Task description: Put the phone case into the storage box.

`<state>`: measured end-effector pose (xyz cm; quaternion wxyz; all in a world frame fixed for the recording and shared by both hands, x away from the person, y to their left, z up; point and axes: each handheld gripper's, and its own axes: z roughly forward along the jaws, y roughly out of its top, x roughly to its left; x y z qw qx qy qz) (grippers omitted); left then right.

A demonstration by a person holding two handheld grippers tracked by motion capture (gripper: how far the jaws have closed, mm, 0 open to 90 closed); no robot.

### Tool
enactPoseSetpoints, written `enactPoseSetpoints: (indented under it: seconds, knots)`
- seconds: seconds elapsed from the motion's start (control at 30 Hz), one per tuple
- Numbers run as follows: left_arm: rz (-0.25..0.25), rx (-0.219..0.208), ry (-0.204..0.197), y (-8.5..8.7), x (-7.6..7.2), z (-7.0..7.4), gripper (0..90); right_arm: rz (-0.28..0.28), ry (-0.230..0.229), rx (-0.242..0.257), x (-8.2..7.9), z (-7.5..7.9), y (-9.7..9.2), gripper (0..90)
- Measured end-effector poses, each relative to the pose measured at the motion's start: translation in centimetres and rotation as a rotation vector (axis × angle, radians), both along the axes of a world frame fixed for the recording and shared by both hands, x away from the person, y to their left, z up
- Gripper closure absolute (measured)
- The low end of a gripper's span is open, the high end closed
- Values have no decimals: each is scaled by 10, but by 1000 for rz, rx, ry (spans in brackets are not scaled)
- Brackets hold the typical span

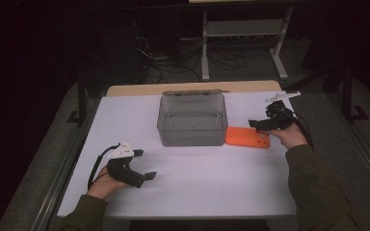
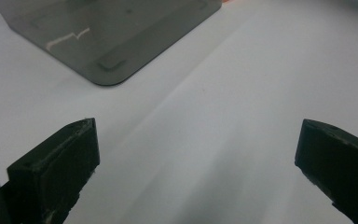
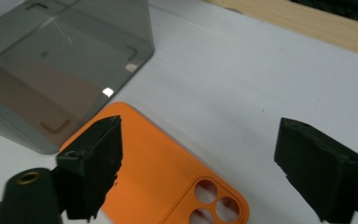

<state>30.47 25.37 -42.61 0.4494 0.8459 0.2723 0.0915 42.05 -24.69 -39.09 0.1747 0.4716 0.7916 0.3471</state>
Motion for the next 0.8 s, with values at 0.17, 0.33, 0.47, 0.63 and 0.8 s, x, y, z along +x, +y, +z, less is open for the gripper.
enactPoseSetpoints:
  seconds: [0.17,0.33,0.47,0.63,0.8]
  knots:
    - [0,-2,0,0,0,0,0,-29,40,-20,5,-5,-2,334]
    - [-1,-2,0,0,0,0,0,-44,68,-36,10,-10,-5,508]
    - [0,-2,0,0,0,0,0,-59,87,-67,14,-16,-6,677]
    - [0,-3,0,0,0,0,0,-82,119,-96,20,-23,-11,868]
    - [0,-2,-1,0,0,0,0,-86,146,-112,23,-29,-14,888]
